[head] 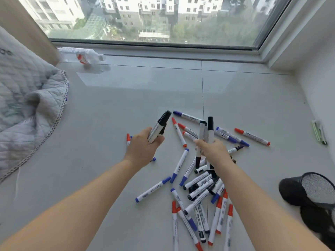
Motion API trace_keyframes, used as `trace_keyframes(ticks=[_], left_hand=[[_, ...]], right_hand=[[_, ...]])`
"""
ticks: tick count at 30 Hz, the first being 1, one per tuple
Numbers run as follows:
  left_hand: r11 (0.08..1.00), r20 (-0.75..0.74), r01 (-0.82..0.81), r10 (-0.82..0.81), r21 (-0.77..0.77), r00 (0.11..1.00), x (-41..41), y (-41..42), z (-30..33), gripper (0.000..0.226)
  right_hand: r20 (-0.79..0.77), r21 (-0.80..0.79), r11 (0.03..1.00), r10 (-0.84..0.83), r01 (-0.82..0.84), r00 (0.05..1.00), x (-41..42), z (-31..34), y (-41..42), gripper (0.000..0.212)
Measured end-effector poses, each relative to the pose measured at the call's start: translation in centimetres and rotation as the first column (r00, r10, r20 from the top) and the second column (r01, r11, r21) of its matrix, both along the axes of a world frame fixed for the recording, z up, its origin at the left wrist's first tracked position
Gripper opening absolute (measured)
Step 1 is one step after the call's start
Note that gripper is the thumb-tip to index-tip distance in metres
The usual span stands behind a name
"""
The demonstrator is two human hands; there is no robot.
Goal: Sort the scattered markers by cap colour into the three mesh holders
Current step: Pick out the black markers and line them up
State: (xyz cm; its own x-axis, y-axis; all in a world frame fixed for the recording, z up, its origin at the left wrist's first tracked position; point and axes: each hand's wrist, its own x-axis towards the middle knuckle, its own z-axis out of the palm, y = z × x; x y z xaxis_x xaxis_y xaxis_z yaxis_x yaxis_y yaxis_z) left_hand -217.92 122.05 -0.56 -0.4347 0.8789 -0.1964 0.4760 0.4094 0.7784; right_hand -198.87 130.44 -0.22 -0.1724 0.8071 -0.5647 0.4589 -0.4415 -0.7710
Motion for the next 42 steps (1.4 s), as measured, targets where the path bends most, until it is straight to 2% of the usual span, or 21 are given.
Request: trace_keyframes(ticks=[4, 7, 11, 16, 18, 20, 22, 24, 27, 29, 31, 33, 38, 42], left_hand=[[0.991, 0.142, -0.097, 0.11, -0.095, 0.984, -3.1, -6.1, -0.9, 0.023], [0.965, 0.17, -0.182, 0.215, -0.191, 0.962, -6.0, -11.2, -2.6, 0.028], [0.909, 0.152, -0.274, 0.334, -0.315, 0.93, -9.8, -17.9, -5.7, 0.035], [0.865, 0.035, -0.34, 0.379, -0.369, 0.925, -12.9, -24.0, -8.9, 0.021], [0.883, -0.062, -0.325, 0.324, -0.339, 0.944, -13.7, -25.9, -10.1, 0.027], [0.91, -0.169, -0.288, 0.247, -0.298, 0.954, -14.4, -27.4, -11.3, 0.04], [0.921, -0.276, -0.269, 0.19, -0.282, 0.942, -14.8, -28.4, -12.0, 0.049], [0.923, -0.372, -0.253, 0.134, -0.291, 0.918, -15.0, -28.8, -12.4, 0.054], [0.914, -0.515, -0.288, 0.107, -0.285, 0.851, -14.9, -29.1, -12.6, 0.056], [0.91, -0.57, -0.34, 0.153, -0.238, 0.807, -14.9, -29.4, -12.8, 0.054], [0.913, -0.587, -0.366, 0.198, -0.182, 0.785, -14.9, -29.6, -13.2, 0.049], [0.921, -0.564, -0.355, 0.21, -0.16, 0.799, -15.3, -29.5, -13.3, 0.049], [0.915, -0.495, -0.281, 0.109, -0.288, 0.862, -15.6, -29.1, -13.4, 0.053], [0.903, -0.426, -0.27, 0.111, -0.335, 0.898, -15.1, -29.1, -14.0, 0.05]], right_hand=[[-0.05, -0.155, 0.988, -0.02, 0.012, 0.999, -4.2, -0.5, -6.5, 0.015], [-0.072, -0.256, 0.966, -0.042, 0.022, 0.997, -8.2, -2.0, -11.3, 0.018], [-0.01, -0.321, 0.947, -0.003, -0.001, 1.0, -13.2, -4.9, -17.8, 0.02], [0.122, -0.362, 0.929, 0.134, -0.082, 0.984, -18.8, -8.1, -24.4, 0.025], [0.195, -0.282, 0.941, 0.244, -0.184, 0.95, -20.7, -9.1, -26.4, 0.029], [0.279, -0.13, 0.956, 0.291, -0.264, 0.915, -22.4, -9.8, -28.1, 0.03], [0.277, 0.012, 0.951, 0.295, -0.31, 0.914, -23.7, -10.3, -29.6, 0.026], [0.239, 0.1, 0.939, 0.298, -0.329, 0.924, -24.7, -10.8, -30.7, 0.013], [0.28, 0.254, 0.897, 0.29, -0.362, 0.915, -25.4, -11.6, -31.9, 0.04], [0.391, 0.352, 0.839, 0.271, -0.416, 0.879, -25.5, -12.2, -32.4, 0.051], [0.542, 0.384, 0.792, 0.222, -0.474, 0.811, -25.7, -13.0, -32.7, 0.058], [0.619, 0.385, 0.77, 0.193, -0.508, 0.761, -25.9, -13.6, -32.3, 0.059], [0.662, 0.294, 0.733, 0.306, -0.613, 0.684, -26.5, -14.6, -31.2, 0.054], [0.625, 0.282, 0.739, 0.342, -0.612, 0.702, -26.3, -14.4, -31.3, 0.053]])
